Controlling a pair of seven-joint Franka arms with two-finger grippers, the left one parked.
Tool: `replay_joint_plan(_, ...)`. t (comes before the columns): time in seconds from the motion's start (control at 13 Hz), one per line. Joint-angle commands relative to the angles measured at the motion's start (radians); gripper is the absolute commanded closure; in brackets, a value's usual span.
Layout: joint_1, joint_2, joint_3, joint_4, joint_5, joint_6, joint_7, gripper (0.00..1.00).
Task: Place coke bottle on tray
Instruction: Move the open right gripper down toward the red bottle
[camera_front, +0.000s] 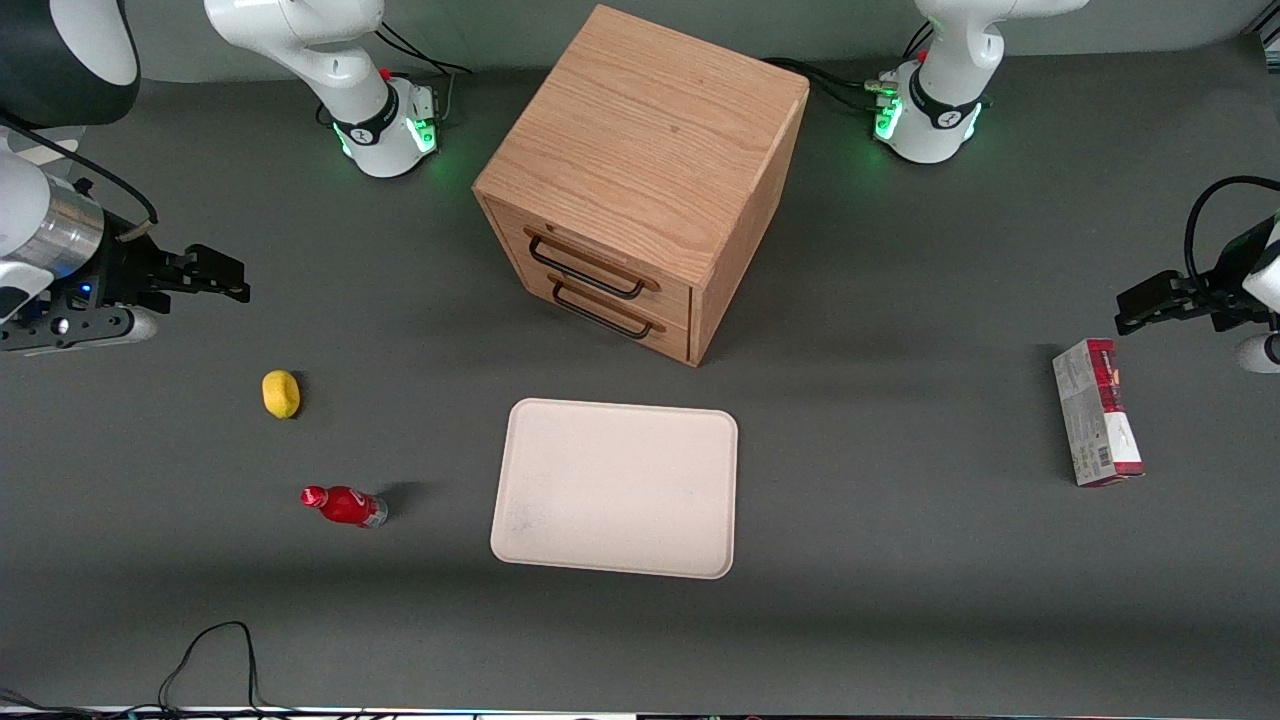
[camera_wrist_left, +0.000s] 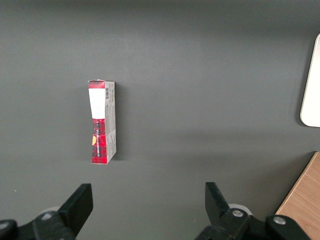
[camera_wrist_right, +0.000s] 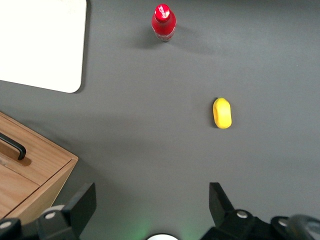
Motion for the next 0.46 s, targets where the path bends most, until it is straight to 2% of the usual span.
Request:
replay_joint_plan(0.0,0.014,0.010,-0.013,0.028,-0.010,-0.025,-0.022,0.00)
replay_joint_plan(0.38,0.013,0.020,-0.014,0.044,-0.002,-0.027,-0.011,0.00)
